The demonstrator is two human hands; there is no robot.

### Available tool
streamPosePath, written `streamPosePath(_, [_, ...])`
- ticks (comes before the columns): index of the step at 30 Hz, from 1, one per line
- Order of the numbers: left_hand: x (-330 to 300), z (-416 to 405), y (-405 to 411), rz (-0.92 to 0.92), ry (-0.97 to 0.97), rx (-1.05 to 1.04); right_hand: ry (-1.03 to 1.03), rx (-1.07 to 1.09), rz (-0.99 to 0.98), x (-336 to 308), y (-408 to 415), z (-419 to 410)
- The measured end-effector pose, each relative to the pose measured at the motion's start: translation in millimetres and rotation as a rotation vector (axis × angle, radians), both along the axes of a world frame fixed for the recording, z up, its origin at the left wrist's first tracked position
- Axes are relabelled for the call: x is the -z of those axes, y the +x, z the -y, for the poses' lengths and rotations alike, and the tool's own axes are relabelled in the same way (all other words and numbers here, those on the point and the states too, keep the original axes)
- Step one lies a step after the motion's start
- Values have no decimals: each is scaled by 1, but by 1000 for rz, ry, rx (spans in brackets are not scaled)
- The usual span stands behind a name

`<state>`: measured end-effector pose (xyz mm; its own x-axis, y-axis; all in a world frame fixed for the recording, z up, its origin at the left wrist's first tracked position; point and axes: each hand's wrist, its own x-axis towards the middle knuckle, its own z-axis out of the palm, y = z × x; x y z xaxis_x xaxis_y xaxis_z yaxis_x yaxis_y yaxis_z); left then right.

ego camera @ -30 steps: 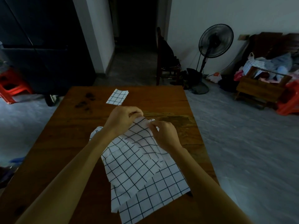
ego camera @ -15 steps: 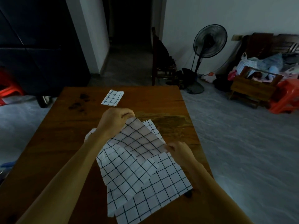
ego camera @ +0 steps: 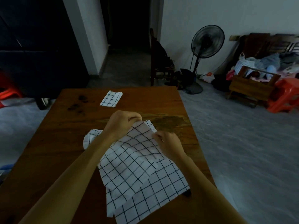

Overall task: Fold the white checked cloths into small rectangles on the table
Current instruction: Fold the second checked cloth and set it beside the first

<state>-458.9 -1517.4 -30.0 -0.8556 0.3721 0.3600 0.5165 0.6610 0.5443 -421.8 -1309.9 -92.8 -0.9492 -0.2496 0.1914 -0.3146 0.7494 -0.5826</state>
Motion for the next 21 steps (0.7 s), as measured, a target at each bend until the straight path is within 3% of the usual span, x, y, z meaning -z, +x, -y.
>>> streamPosePath(5, [8, 13, 4, -13, 62, -70, -6, 62, 55, 37, 21, -32])
streamPosePath(11, [13, 9, 4, 41, 76, -79, -35, 45, 82, 21, 16, -34])
streamPosePath(16, [14, -12, 9, 108, 63, -21, -179, -19, 19, -10, 0, 5])
streamPosePath(21, [10, -10, 9, 98, 118, -29, -123, 11, -91, -12, -6, 10])
